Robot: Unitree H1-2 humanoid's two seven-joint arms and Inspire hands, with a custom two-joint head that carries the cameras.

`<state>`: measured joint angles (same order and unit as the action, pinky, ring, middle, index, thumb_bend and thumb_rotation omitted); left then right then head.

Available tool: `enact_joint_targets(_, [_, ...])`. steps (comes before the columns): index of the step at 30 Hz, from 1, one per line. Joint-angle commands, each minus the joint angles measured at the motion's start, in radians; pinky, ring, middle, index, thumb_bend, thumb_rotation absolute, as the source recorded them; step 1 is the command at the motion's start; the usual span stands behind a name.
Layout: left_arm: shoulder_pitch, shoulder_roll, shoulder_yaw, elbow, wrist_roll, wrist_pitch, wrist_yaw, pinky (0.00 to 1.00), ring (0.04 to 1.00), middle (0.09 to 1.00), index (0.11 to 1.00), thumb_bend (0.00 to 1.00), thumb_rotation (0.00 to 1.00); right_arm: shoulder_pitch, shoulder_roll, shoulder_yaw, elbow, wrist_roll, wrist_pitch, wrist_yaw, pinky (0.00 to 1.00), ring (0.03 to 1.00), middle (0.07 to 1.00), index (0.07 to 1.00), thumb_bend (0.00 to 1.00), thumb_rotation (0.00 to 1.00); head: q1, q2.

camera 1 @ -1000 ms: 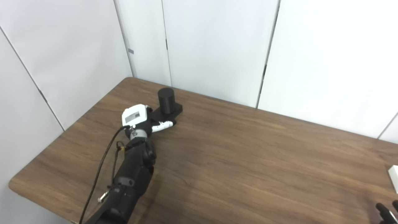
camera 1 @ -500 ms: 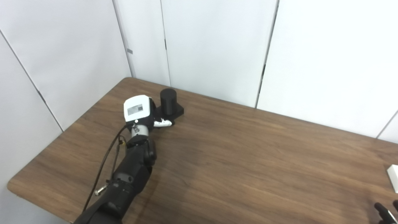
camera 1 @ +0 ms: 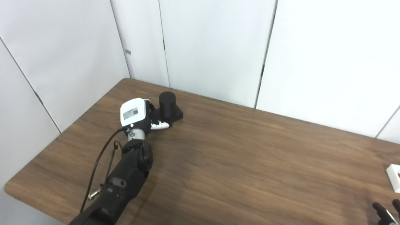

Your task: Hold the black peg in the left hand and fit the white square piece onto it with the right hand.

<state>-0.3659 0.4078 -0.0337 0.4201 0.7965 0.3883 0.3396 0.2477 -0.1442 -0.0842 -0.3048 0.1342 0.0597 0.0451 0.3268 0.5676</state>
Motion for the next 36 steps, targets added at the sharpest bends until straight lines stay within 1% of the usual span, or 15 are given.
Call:
enact_joint_targets(1, [-0.012, 0.031, 0.0, -0.078, -0.017, -0.01, -0.011, 0.75, 0.785, 0.686, 0.483, 0.52, 0.05, -0.011, 0.017, 0.0, -0.006, -0.006, -0.012, -0.007, 1.0, 0.938, 0.853, 0.963, 0.63, 1.0, -0.001, 0.002])
enact_joint_targets(5, [0.026, 0.026, -0.006, -0.201, -0.037, 0.001, -0.061, 0.72, 0.779, 0.692, 0.484, 0.52, 0.05, -0.011, 0.017, 0.001, -0.002, -0.001, -0.019, -0.001, 1.0, 0.951, 0.859, 0.965, 0.61, 1.0, -0.012, 0.005])
enact_joint_targets(9, [0.072, 0.016, -0.018, -0.343, -0.038, 0.013, -0.121, 0.67, 0.783, 0.702, 0.484, 0.51, 0.06, -0.011, 0.024, 0.001, -0.006, 0.012, -0.02, 0.0, 1.0, 0.934, 0.851, 0.963, 0.57, 1.0, -0.029, 0.014])
enact_joint_targets(13, [0.122, 0.001, -0.046, -0.502, -0.024, 0.045, -0.196, 0.68, 0.796, 0.722, 0.486, 0.51, 0.06, -0.009, 0.02, 0.008, -0.01, -0.014, -0.024, -0.005, 1.0, 0.927, 0.851, 0.969, 0.55, 1.0, -0.05, 0.027])
enact_joint_targets(15, [0.149, -0.014, -0.059, -0.581, -0.02, 0.06, -0.234, 0.68, 0.8, 0.729, 0.487, 0.51, 0.06, -0.007, 0.019, 0.012, -0.02, -0.032, -0.021, -0.01, 1.0, 0.927, 0.849, 0.972, 0.54, 1.0, -0.073, 0.043])
enact_joint_targets(18, [0.193, -0.051, -0.08, -0.694, 0.006, 0.078, -0.294, 0.68, 0.807, 0.733, 0.487, 0.51, 0.06, -0.003, 0.02, 0.016, -0.043, -0.033, -0.011, -0.01, 1.0, 0.933, 0.86, 0.992, 0.47, 1.0, -0.101, 0.061])
enact_joint_targets(19, [0.203, -0.061, -0.081, -0.716, 0.012, 0.079, -0.308, 0.67, 0.806, 0.733, 0.487, 0.51, 0.06, -0.002, 0.02, 0.017, -0.048, -0.033, -0.007, -0.01, 1.0, 0.937, 0.862, 0.996, 0.46, 1.0, -0.101, 0.061])
enact_joint_targets(21, [0.238, -0.09, -0.102, -0.784, 0.025, 0.078, -0.348, 0.67, 0.806, 0.736, 0.487, 0.51, 0.06, 0.002, 0.02, 0.02, -0.063, -0.051, 0.005, -0.016, 1.0, 0.939, 0.857, 0.996, 0.44, 1.0, -0.12, 0.073])
enact_joint_targets(24, [0.284, -0.122, -0.136, -0.846, 0.039, 0.06, -0.385, 0.68, 0.812, 0.745, 0.487, 0.51, 0.06, 0.007, 0.027, 0.023, -0.082, -0.055, 0.022, -0.023, 1.0, 0.941, 0.85, 0.991, 0.42, 1.0, -0.149, 0.089])
enact_joint_targets(26, [0.307, -0.136, -0.155, -0.867, 0.044, 0.047, -0.399, 0.69, 0.816, 0.749, 0.487, 0.51, 0.06, 0.009, 0.029, 0.025, -0.09, -0.062, 0.028, -0.027, 1.0, 0.945, 0.85, 0.985, 0.42, 1.0, -0.162, 0.095])
enact_joint_targets(27, [0.322, -0.141, -0.17, -0.878, 0.049, 0.038, -0.412, 0.69, 0.822, 0.751, 0.487, 0.51, 0.06, 0.01, 0.029, 0.027, -0.091, -0.067, 0.025, -0.028, 1.0, 0.948, 0.849, 0.982, 0.42, 1.0, -0.179, 0.105])
enact_joint_targets(28, [0.337, -0.145, -0.188, -0.887, 0.054, 0.023, -0.419, 0.71, 0.83, 0.756, 0.488, 0.51, 0.06, 0.012, 0.028, 0.028, -0.092, -0.073, 0.026, -0.029, 1.0, 0.947, 0.85, 0.982, 0.41, 1.0, -0.182, 0.106])
enact_joint_targets(31, [0.379, -0.164, -0.229, -0.909, 0.061, -0.01, -0.426, 0.7, 0.828, 0.756, 0.488, 0.51, 0.06, 0.015, 0.027, 0.032, -0.096, -0.082, 0.023, -0.031, 1.0, 0.946, 0.839, 0.972, 0.42, 1.0, -0.212, 0.122])
enact_joint_targets(34, [0.423, -0.195, -0.256, -0.92, 0.046, -0.048, -0.424, 0.7, 0.823, 0.751, 0.488, 0.51, 0.06, 0.017, 0.029, 0.037, -0.095, -0.089, 0.016, -0.033, 1.0, 0.938, 0.831, 0.955, 0.42, 1.0, -0.247, 0.14])
enact_joint_targets(36, [0.445, -0.205, -0.269, -0.922, 0.034, -0.072, -0.434, 0.7, 0.826, 0.754, 0.488, 0.51, 0.05, 0.018, 0.032, 0.041, -0.097, -0.089, 0.015, -0.035, 1.0, 0.921, 0.83, 0.951, 0.43, 1.0, -0.264, 0.15])
